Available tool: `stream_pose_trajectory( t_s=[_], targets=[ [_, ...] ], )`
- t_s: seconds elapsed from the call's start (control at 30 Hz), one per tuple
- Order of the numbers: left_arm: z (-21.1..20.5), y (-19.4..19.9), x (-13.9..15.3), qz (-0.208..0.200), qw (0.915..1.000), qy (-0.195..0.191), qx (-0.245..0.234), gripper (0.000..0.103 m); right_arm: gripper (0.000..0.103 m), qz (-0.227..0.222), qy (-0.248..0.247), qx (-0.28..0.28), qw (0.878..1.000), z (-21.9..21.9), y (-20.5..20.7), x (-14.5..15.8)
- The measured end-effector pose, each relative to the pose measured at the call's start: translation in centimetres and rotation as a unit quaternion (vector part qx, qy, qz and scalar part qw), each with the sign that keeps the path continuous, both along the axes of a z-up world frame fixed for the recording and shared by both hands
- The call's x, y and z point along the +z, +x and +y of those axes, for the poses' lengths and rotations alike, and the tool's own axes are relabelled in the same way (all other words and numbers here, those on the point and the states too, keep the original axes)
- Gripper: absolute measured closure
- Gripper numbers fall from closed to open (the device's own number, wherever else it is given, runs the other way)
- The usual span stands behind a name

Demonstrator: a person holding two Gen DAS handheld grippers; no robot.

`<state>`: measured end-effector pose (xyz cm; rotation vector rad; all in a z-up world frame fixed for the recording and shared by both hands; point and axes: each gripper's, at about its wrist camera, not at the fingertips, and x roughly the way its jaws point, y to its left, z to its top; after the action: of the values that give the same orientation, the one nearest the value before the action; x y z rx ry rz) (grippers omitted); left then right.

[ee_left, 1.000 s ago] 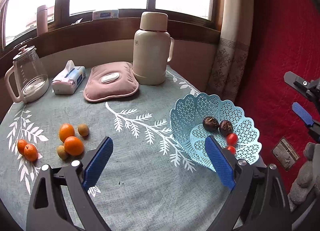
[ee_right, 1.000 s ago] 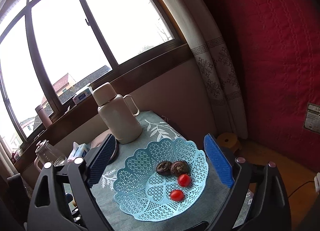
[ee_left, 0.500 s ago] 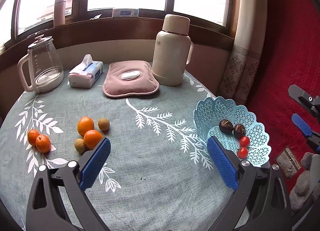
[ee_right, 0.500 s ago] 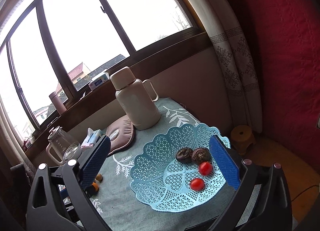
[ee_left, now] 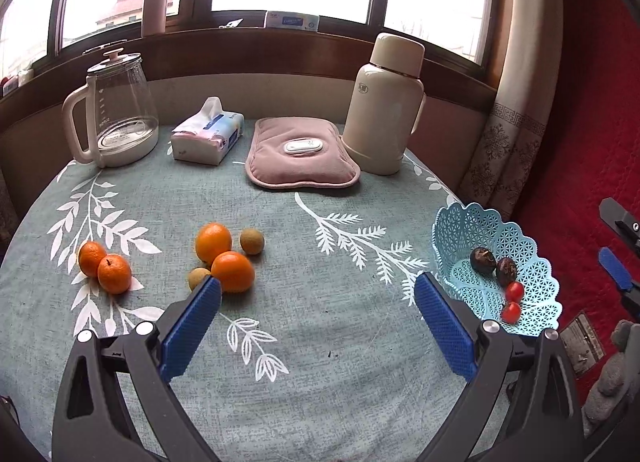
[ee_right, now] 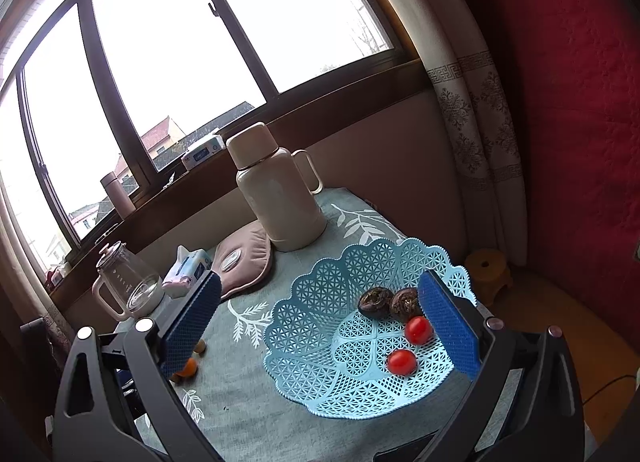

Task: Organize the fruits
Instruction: 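Withdraw both open tools from the basket toward the oranges, then close the left tool around a large orange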

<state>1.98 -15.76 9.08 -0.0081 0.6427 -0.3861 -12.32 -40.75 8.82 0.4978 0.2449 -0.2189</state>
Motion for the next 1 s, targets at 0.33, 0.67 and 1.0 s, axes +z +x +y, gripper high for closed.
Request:
stream_pose_trajectory(
  t_s=[0.33, 0.67, 1.0],
  targets=[
    [3.2, 0.8, -0.8, 0.006, 0.9993, 0.005, 0.036, 0.007, 0.003, 0.008, -0.004, 0.005, 1.000, 0.5, 0.3, -0.4],
    [9.3, 2.1, -2.5, 0.023, 0.9944, 0.015, 0.102, 0.007, 0.003, 0.024, -0.012, 0.017, 0.999, 1.7, 1.2, -1.2],
    [14.8, 4.3, -3.6, 0.035, 0.9821, 0.018, 0.184, 0.007, 0.003, 0.038, -0.017, 0.026, 0.999, 2.5, 1.9, -1.9]
  ],
)
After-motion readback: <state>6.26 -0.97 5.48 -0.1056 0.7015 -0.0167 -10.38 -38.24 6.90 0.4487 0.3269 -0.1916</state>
